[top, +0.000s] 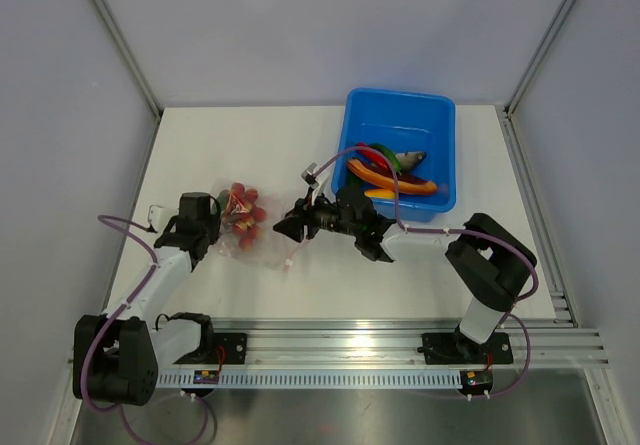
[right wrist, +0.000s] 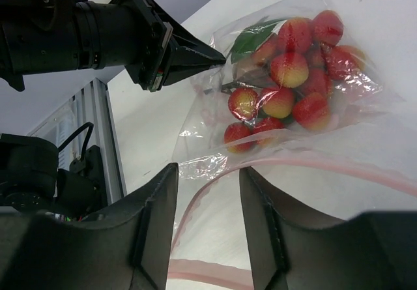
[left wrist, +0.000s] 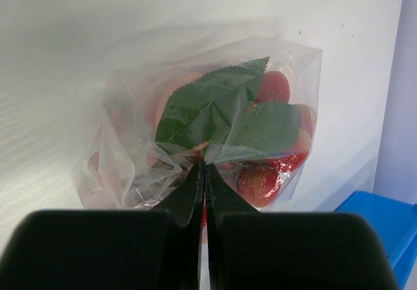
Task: Open the zip-top bag and remove the fake food
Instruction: Pick up the fake fruit from the center of the board.
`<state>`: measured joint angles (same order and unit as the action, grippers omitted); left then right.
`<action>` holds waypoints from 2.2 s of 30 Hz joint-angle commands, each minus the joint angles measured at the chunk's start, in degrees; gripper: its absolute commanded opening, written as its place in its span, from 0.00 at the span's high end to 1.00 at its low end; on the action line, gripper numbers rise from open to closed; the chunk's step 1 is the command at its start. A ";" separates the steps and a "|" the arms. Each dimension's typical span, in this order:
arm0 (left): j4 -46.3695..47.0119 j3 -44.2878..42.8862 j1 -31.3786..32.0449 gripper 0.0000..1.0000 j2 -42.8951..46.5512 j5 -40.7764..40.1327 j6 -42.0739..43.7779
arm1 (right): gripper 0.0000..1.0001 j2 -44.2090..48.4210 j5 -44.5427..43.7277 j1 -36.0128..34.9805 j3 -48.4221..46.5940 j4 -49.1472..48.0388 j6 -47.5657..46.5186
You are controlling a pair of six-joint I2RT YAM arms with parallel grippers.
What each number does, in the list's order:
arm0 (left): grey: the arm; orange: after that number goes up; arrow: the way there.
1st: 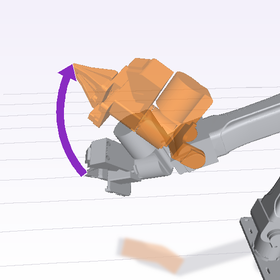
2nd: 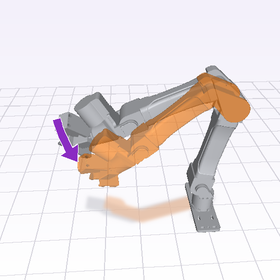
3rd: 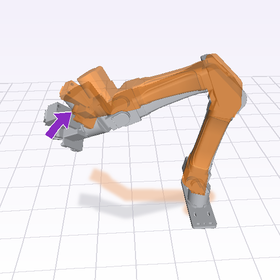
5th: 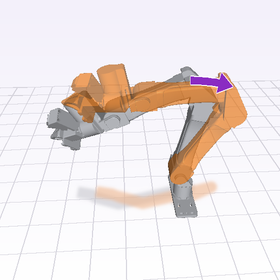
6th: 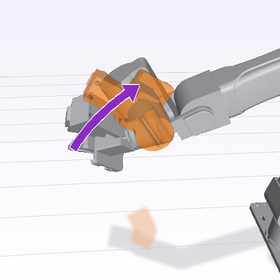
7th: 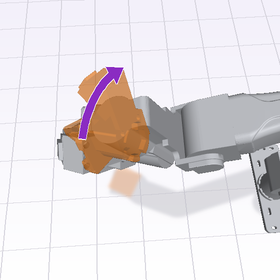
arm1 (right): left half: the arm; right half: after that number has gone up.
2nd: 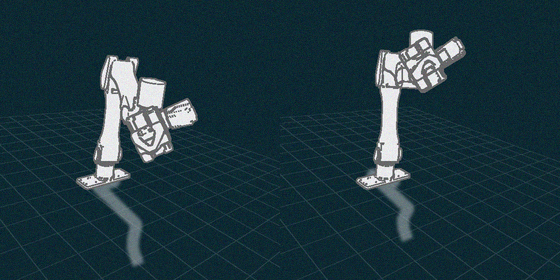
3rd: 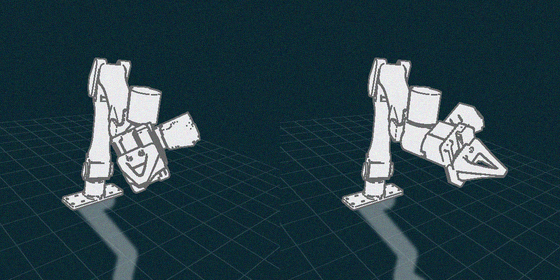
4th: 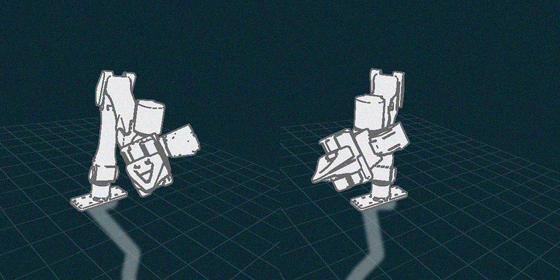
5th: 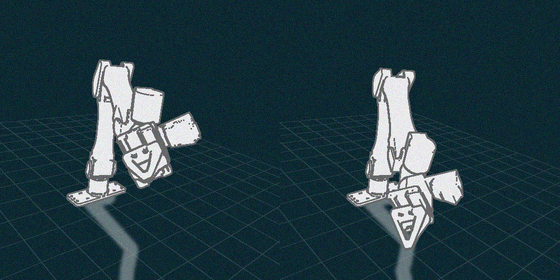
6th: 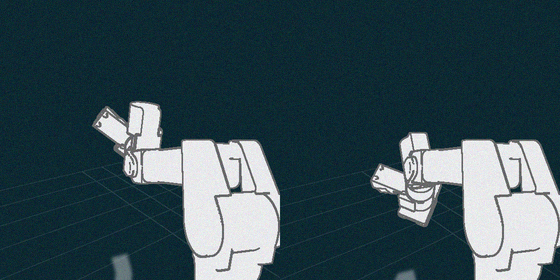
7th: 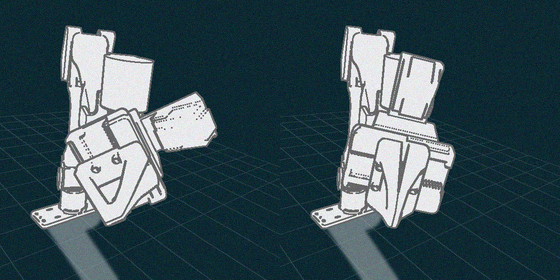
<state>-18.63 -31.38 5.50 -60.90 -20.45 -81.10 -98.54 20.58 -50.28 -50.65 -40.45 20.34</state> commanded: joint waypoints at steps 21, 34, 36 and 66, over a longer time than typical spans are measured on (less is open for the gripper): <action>-1.67 -0.62 -1.01 1.00 -0.18 -3.46 -2.40 | 1.00 7.48 -10.46 -0.61 6.35 -8.24 0.41; -2.99 -1.14 -1.10 1.00 -0.44 -3.99 -3.01 | 1.00 11.18 -17.77 -0.52 10.84 -12.11 0.14; -3.25 -1.41 -1.19 1.00 -0.62 -3.90 -3.36 | 1.00 11.18 -17.59 -0.52 10.84 -12.20 0.32; -1.32 -1.76 -2.60 1.00 -5.19 -2.40 -1.96 | 0.67 3.54 -20.85 -0.69 8.56 -7.90 1.02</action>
<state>-20.99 -31.48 3.31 -65.73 -22.11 -83.94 -92.73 -2.02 -50.39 -38.96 -47.86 20.99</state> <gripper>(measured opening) 0.002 0.329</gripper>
